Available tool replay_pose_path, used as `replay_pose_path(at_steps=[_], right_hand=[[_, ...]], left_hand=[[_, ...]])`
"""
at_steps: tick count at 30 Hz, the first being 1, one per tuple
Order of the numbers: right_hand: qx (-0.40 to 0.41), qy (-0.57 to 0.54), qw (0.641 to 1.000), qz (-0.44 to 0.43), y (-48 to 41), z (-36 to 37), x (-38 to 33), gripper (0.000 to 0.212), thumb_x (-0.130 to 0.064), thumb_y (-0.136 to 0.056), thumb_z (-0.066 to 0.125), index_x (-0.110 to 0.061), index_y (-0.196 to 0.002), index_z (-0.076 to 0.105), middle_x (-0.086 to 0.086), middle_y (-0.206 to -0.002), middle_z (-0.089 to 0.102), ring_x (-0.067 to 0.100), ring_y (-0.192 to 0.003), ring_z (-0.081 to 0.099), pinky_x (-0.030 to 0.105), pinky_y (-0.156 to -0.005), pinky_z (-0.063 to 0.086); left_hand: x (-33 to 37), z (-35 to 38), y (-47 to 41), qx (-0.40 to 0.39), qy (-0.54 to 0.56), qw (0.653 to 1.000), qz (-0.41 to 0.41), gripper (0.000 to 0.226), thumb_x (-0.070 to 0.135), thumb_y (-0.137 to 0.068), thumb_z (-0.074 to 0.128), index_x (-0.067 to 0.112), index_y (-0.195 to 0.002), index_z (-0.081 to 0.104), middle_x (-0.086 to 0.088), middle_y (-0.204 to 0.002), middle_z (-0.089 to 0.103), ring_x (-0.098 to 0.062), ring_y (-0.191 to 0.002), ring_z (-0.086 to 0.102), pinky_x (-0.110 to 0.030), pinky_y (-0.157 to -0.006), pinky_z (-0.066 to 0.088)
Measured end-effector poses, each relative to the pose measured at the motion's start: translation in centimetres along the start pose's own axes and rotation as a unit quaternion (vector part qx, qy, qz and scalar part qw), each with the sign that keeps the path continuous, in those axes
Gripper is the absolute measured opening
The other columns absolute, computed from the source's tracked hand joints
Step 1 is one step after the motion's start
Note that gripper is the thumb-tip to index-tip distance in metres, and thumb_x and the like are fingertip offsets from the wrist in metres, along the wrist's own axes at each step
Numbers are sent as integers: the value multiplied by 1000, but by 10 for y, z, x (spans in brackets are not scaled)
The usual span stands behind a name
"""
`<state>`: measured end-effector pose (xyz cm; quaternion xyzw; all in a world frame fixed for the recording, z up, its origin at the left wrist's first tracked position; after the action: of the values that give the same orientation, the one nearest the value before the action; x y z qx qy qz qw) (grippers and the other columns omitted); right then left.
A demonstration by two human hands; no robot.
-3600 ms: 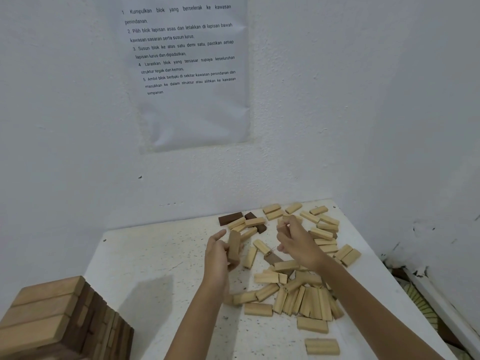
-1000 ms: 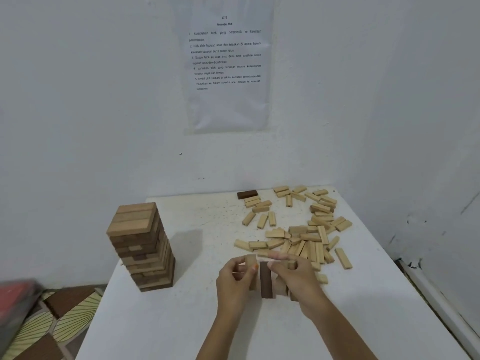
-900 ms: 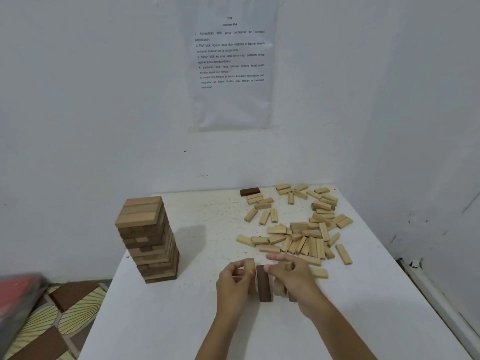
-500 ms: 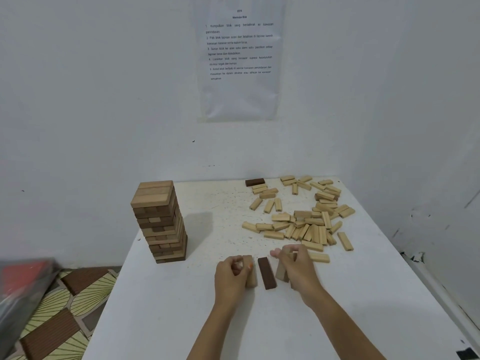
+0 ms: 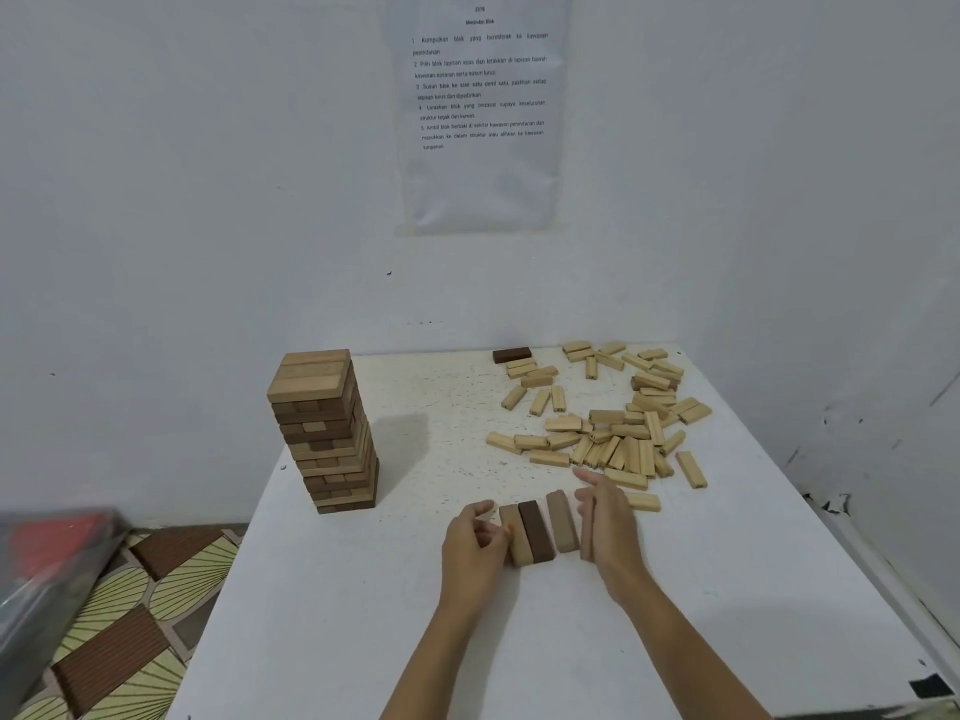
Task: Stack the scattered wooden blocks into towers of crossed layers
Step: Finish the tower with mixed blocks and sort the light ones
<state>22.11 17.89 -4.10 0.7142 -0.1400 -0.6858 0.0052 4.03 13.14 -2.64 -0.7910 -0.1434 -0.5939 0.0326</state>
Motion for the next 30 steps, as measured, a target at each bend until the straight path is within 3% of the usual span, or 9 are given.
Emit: replay_pose_path(at_steps=[5, 12, 15, 18, 20, 24, 28, 30], right_hand=[[-3, -15, 999, -35, 2, -14, 0, 34, -4, -97, 47, -25, -121, 58, 5, -96, 56, 15, -86, 56, 21, -75, 45], [26, 31, 992, -116, 8, -17, -5, 28, -4, -93, 57, -21, -115, 60, 0, -115, 57, 9, -104, 56, 17, -84, 46], [26, 64, 988, -139, 13, -17, -7, 28, -3, -92, 58, -23, -112, 60, -1, -117, 53, 11, -109, 51, 8, -84, 42], [-2, 119, 982, -148, 17, -12, -8, 30, -4, -91, 59, -27, -109, 59, -2, -108, 57, 17, -109, 52, 23, -90, 46], [2, 182, 969, -167, 18, -10, -13, 26, -10, -90, 60, -29, -108, 60, -12, -97, 59, 19, -107, 54, 34, -93, 43], [-4, 328, 924, -198, 26, -1, -25, 25, -29, -95, 54, -25, -118, 64, -18, -95, 59, 8, -104, 44, 24, -84, 16], [-10, 427, 868, -254, 42, 12, -34, 33, -31, -98, 44, -23, -125, 60, -12, -106, 64, 13, -103, 39, 27, -86, 22], [-33, 434, 863, -255, 48, 21, -33, 38, -28, -95, 44, -20, -130, 55, -6, -110, 63, 14, -99, 37, 27, -86, 31]], left_hand=[[-4, -1, 0, -13, 5, 1000, 3, 34, 2, -92, 54, 12, -125, 56, -3, -90, 58, -10, -83, 56, -17, -75, 48], [-6, 1, 2, -30, 7, 999, 10, 37, 3, -91, 59, 14, -125, 54, -8, -99, 56, -9, -87, 54, -9, -73, 46], [-6, 1, 3, -37, 11, 999, 11, 38, 4, -91, 60, 15, -126, 53, -7, -104, 54, -8, -90, 53, -10, -75, 46], [-4, 1, 2, -49, 11, 998, 23, 41, 3, -93, 54, 19, -130, 50, -1, -118, 49, -9, -99, 53, -20, -86, 49], [-1, 3, 1, -66, 2, 997, 42, 43, 1, -95, 51, 23, -132, 48, 6, -125, 46, -5, -103, 53, -20, -90, 48], [1, 7, -2, -91, -13, 994, 57, 46, -2, -93, 52, 27, -129, 49, 9, -128, 49, -7, -101, 55, -15, -86, 47], [-1, 8, -5, -97, -15, 994, 51, 46, -1, -92, 55, 29, -127, 49, 9, -126, 49, -10, -104, 55, -12, -83, 45], [-2, 7, -7, -95, -17, 994, 50, 47, -2, -91, 56, 25, -129, 50, 8, -125, 49, -10, -104, 55, -8, -80, 44]])
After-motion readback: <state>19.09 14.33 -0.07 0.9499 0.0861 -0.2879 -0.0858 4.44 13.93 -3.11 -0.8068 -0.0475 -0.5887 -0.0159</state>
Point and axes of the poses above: each hand's wrist, its own y-axis away from the middle knuckle, its own z-axis out of the palm, x = y × z, the point moved 7 cm from there along -y, towards the middle knuckle
